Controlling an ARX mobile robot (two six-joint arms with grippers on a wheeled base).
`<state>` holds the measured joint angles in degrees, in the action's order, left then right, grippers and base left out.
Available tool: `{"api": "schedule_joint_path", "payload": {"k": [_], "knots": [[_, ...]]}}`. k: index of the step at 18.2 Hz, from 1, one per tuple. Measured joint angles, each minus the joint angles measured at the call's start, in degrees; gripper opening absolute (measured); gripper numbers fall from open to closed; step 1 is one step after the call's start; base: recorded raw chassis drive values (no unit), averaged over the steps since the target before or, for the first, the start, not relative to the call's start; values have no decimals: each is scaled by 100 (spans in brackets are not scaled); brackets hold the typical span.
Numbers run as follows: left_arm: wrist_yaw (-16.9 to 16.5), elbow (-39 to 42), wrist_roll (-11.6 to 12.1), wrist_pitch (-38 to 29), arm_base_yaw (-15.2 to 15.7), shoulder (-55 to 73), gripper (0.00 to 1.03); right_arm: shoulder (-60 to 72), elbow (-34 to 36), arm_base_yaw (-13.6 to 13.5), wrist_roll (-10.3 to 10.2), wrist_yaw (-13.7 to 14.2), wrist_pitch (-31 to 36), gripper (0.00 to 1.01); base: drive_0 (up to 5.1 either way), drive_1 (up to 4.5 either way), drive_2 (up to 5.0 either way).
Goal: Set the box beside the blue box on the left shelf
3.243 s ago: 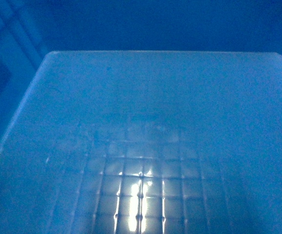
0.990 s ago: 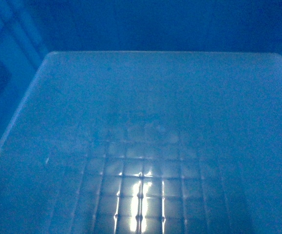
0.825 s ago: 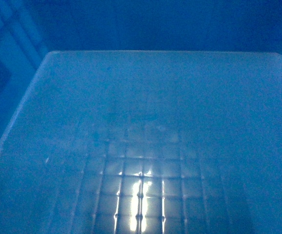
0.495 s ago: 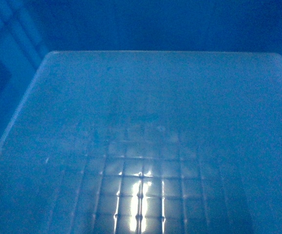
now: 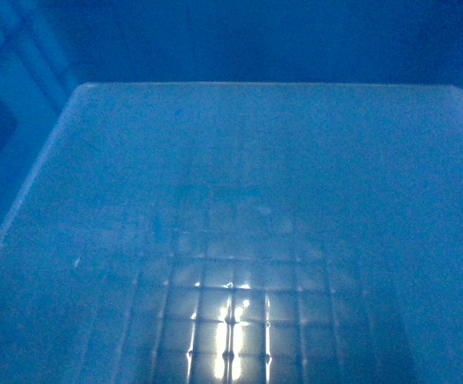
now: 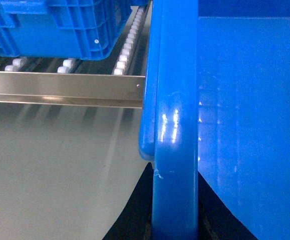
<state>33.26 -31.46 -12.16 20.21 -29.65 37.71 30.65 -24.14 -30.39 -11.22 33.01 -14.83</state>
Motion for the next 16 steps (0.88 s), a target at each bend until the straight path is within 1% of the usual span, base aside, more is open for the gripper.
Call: {"api": "schedule_joint_path", "payload": {"k": [16], "knots": [[2,0,0,-4,0,4,8,0,0,0,2,0,-2,10,9,427,-409]]}}
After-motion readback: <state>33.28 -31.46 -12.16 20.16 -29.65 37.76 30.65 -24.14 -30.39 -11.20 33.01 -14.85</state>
